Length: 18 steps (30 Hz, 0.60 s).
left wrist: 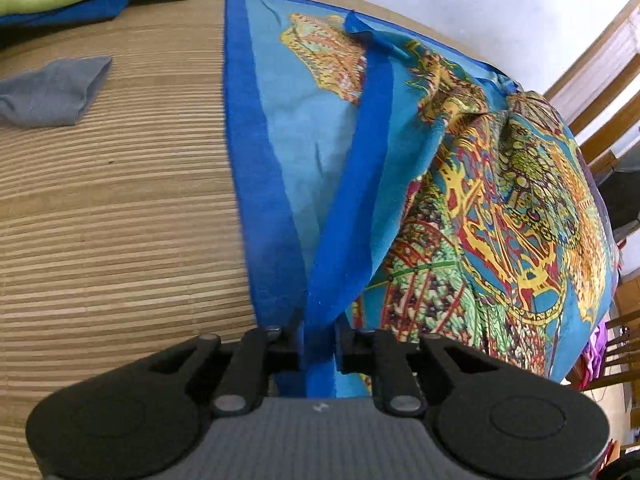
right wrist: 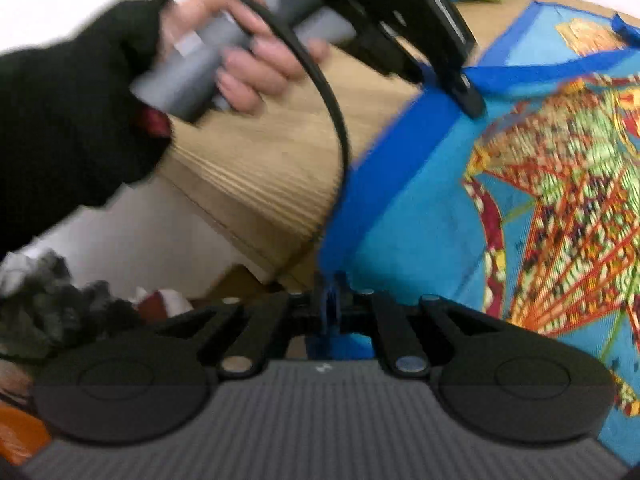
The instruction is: Fold clothes
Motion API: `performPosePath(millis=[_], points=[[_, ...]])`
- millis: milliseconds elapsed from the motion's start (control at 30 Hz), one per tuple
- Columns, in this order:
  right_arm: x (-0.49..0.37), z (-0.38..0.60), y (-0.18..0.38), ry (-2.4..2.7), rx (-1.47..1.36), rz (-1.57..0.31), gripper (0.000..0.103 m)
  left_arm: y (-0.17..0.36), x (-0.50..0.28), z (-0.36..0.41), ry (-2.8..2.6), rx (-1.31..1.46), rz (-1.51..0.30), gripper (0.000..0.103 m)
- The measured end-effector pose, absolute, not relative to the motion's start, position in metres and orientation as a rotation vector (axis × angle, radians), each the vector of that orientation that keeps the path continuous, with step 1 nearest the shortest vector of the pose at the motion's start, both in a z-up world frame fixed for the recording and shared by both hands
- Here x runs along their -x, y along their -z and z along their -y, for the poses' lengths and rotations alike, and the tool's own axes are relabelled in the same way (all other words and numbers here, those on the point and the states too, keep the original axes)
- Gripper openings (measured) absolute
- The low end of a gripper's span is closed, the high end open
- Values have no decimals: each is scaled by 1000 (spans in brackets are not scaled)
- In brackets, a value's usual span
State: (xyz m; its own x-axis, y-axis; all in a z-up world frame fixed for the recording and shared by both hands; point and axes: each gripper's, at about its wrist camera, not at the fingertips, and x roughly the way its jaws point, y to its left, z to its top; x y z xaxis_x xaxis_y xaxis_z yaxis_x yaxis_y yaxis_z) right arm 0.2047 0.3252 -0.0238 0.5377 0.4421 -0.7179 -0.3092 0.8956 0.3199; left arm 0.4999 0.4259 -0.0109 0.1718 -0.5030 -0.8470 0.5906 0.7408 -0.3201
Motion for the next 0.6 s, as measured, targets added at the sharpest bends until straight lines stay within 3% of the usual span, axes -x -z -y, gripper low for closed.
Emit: performPosePath(millis=[100,233,400,600], points=[[-197,-318,17,-439,-165,-879,10,7,-497,-438,764,-104,-1136,28],[-178,-293,-3,-386,-135,-806,32,-7,-494,-452,740,-72,-1112,29],[-151,-224,-23,-181,-172,-760,32,-31,-471,-453,750,16,-1056,33],[-89,-61,-35,296,-373,-623,32,-34,-432,-411,748,104,-1060,37]])
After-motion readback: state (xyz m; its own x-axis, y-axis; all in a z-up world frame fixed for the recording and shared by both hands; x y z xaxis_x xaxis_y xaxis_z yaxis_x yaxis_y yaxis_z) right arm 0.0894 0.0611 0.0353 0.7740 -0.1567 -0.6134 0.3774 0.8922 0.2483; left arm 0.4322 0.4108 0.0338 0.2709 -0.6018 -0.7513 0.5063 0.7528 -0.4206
